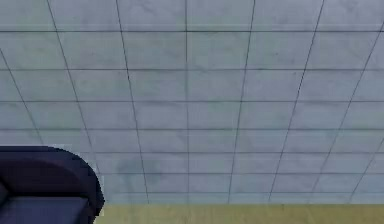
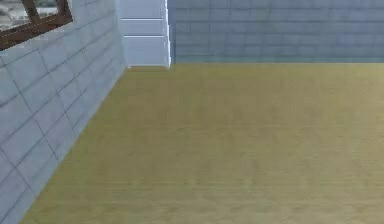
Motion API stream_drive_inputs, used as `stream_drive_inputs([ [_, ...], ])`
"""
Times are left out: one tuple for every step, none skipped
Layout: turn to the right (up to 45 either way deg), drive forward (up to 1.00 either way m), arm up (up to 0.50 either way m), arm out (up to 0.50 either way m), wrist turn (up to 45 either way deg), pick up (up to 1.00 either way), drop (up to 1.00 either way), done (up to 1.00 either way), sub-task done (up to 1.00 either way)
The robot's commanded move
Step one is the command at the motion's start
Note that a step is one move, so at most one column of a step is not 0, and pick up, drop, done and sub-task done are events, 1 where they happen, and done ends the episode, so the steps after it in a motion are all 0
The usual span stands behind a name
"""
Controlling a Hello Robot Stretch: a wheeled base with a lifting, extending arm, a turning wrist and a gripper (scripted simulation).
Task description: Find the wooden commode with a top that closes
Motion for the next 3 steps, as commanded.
stream_drive_inputs([
  [-45.0, 0.00, 0.00, 0.00, 0.0, 0.00, 0.00, 0.00, 0.00],
  [-45.0, 0.00, 0.00, 0.00, 0.0, 0.00, 0.00, 0.00, 0.00],
  [-45.0, 0.00, 0.00, 0.00, 0.0, 0.00, 0.00, 0.00, 0.00],
])
